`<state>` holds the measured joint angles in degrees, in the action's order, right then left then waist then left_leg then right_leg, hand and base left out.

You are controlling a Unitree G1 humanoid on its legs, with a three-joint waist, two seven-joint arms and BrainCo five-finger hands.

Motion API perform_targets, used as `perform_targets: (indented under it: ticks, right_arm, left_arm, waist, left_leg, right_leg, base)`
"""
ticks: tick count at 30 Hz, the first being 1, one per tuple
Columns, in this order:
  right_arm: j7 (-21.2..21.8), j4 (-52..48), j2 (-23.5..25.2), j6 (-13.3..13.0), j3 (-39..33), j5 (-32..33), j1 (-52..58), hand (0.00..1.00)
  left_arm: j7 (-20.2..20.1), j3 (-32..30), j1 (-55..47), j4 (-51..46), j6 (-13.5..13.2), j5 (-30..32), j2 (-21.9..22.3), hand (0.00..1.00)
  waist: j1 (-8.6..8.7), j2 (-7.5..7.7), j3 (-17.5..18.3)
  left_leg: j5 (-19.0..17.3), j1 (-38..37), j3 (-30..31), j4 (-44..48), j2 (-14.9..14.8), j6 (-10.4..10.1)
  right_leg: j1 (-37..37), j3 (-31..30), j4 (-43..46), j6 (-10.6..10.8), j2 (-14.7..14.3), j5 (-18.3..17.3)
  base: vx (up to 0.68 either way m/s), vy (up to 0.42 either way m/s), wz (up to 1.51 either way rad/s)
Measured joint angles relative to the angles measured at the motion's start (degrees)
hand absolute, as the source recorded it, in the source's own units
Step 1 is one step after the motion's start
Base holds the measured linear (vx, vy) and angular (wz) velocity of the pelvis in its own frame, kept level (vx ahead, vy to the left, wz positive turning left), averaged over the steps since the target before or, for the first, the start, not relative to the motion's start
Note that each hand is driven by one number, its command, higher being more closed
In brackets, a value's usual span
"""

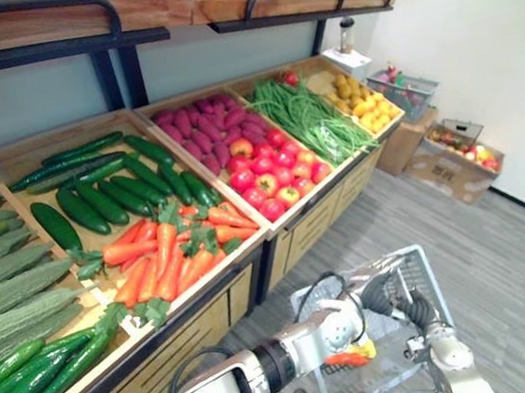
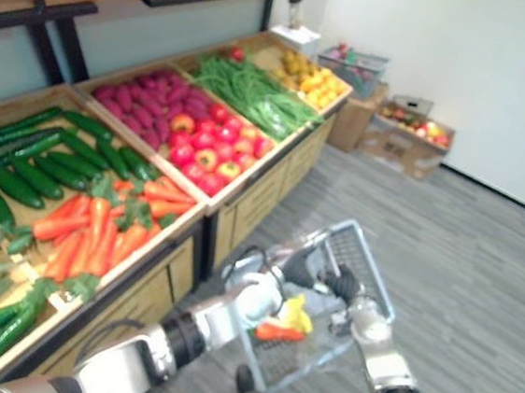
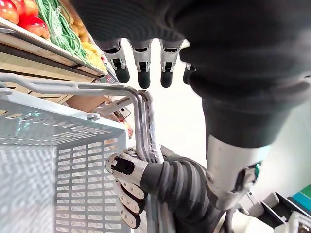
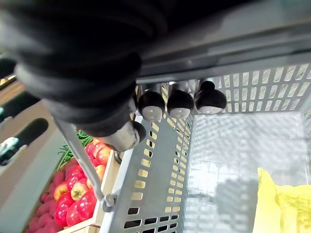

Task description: Pick vegetable in the basket

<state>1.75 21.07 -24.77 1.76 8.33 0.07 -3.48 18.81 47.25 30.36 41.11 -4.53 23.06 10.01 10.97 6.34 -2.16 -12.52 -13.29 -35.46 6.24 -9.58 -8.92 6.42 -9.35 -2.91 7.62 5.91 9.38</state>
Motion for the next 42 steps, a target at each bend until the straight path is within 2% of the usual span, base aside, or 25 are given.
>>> perform_targets:
  ticks: [2,4,6,8,10,13,16,19,22,26,28,31,34,37,42]
  right_arm:
    - [0.0,0.1,0.6,0.0,-0.1,0.0,0.0,1.0]
    - [0.0,0.3,1.5,0.0,-0.6,-0.1,0.1,1.0]
    - [-0.1,1.0,2.8,0.0,-3.5,-0.2,1.4,1.0]
    - [-0.3,2.4,3.7,0.0,-6.3,-0.5,2.1,1.0]
    - [-0.5,3.0,3.7,0.0,-8.9,-1.9,3.9,1.0]
    - [-1.5,6.5,4.2,-0.1,-12.9,-2.6,6.0,1.0]
    - [-1.9,10.3,4.9,-0.2,-16.0,-4.3,6.9,1.0]
    - [-2.3,13.7,5.6,-0.6,-18.8,-4.6,8.1,1.0]
    - [-2.8,16.9,5.6,-0.9,-20.9,-4.6,8.8,1.0]
    - [-4.5,20.5,5.6,-1.4,-23.2,-4.6,9.3,1.0]
    - [-5.4,21.5,5.5,-1.6,-24.2,-4.5,9.4,1.0]
    - [-6.6,24.4,5.5,-2.6,-26.2,-4.5,9.4,1.0]
    - [-7.0,25.8,5.5,-3.1,-26.6,-4.5,9.4,1.0]
    - [-8.3,27.4,5.5,-3.6,-28.3,-4.4,9.3,1.0]
    - [-9.0,29.2,5.5,-3.9,-28.9,-3.9,9.0,1.0]
  left_arm:
    - [-1.0,0.5,-0.1,-2.1,0.0,0.0,-0.1,0.0]
    - [-1.9,1.2,-1.1,-8.6,-0.6,-0.3,-0.9,0.0]
    - [-3.6,1.8,-4.4,-20.4,-3.1,-0.5,-3.0,0.0]
    - [-5.0,1.8,-7.0,-27.8,-5.4,-2.2,-5.6,0.0]
    - [-6.2,1.2,-10.1,-33.3,-7.0,-2.8,-9.0,0.0]
    - [-6.8,-2.8,-16.3,-39.0,-7.5,-4.9,-15.1,0.0]
    - [-6.8,-8.2,-22.5,-43.2,-7.5,-7.2,-19.8,0.0]
    - [-6.7,-12.5,-29.1,-45.2,-8.0,-7.3,-22.0,0.0]
    - [-6.7,-15.7,-34.7,-45.2,-8.8,-9.4,-22.8,0.0]
    - [-6.2,-21.8,-40.0,-43.3,-9.2,-9.5,-23.0,0.0]
    - [-6.1,-23.5,-41.3,-38.0,-9.2,-9.5,-23.7,0.0]
    - [-6.8,-24.9,-41.7,-22.6,-8.7,-9.0,-24.0,0.0]
    - [-6.8,-26.9,-41.8,-11.1,-7.7,-6.5,-24.0,0.0]
    - [-6.7,-27.6,-42.1,-6.5,-6.2,-3.1,-24.4,0.0]
    - [-6.1,-27.5,-42.0,-6.6,-7.2,-1.5,-24.2,0.0]
  waist:
    - [-0.11,0.0,0.0]
    - [-0.18,-0.01,0.0]
    - [-0.47,-0.06,0.1]
    - [-0.94,-0.02,0.2]
    - [-2.18,-0.13,0.8]
    - [-3.52,-0.28,1.4]
    - [-3.64,-0.34,1.5]
    - [-4.1,-0.81,2.0]
    - [-4.98,-1.47,2.3]
    - [-5.02,-2.43,2.9]
    - [-5.06,-2.58,3.0]
    - [-4.99,-3.82,3.4]
    - [-5.03,-3.95,3.3]
    - [-5.09,-3.94,3.3]
    - [-5.05,-4.01,3.2]
  left_leg:
    - [0.0,0.0,0.2,0.0,0.0,0.0]
    - [0.0,0.0,0.5,0.1,0.0,0.0]
    - [0.0,0.1,1.9,0.2,-0.3,0.0]
    - [0.0,0.3,3.1,0.4,-0.4,0.0]
    - [0.0,1.0,3.6,0.4,-0.4,0.0]
    - [0.1,2.0,5.4,0.5,-0.1,0.2]
    - [0.3,3.4,7.6,0.9,0.2,0.5]
    - [0.5,4.5,9.2,1.0,0.4,0.7]
    - [0.5,4.9,10.0,0.9,0.6,0.8]
    - [0.7,6.0,11.4,0.9,1.4,1.2]
    - [0.8,6.1,11.9,0.8,1.6,1.3]
    - [0.9,5.9,12.7,0.6,2.1,1.5]
    - [1.0,5.4,12.7,0.2,2.2,1.5]
    - [1.0,5.1,12.8,0.0,2.4,1.6]
    - [1.0,5.1,12.9,-0.1,2.5,1.5]
  right_leg:
    - [-0.1,0.2,0.0,0.0,0.1,0.0]
    - [-0.4,0.5,0.0,0.3,0.2,0.2]
    - [-1.3,1.8,0.0,0.4,0.4,0.2]
    - [-1.8,2.7,-0.1,0.3,0.7,0.1]
    - [-1.9,3.3,-0.1,0.4,0.9,0.0]
    - [-2.0,4.5,-0.1,0.4,1.5,-0.1]
    - [-2.0,6.2,-0.2,0.4,2.3,-0.1]
    - [-2.2,7.5,-0.6,0.5,2.5,-0.1]
    - [-2.6,8.2,-1.3,0.6,2.8,0.1]
    - [-2.8,9.5,-2.0,0.7,3.5,0.2]
    - [-2.9,10.0,-2.3,0.8,3.7,0.2]
    - [-3.8,10.7,-3.1,1.0,4.2,0.4]
    - [-3.8,10.7,-3.1,0.6,4.2,0.2]
    - [-3.8,10.6,-3.1,0.6,4.3,0.1]
    - [-3.7,10.7,-3.1,0.4,4.3,0.0]
  base:
    - [0.0,0.0,0.04]
    - [0.0,0.001,0.12]
    - [0.01,0.006,0.26]
    - [0.01,0.013,0.26]
    - [-0.01,0.011,0.21]
    - [-0.01,0.009,0.23]
    - [0.0,0.004,0.3]
    - [0.02,-0.006,0.26]
    - [0.02,0.005,0.15]
    - [0.02,0.013,0.18]
    - [0.02,0.008,0.14]
    - [0.02,0.014,0.11]
    - [0.0,0.0,-0.01]
    - [0.0,0.0,0.0]
    - [0.0,0.0,0.0]
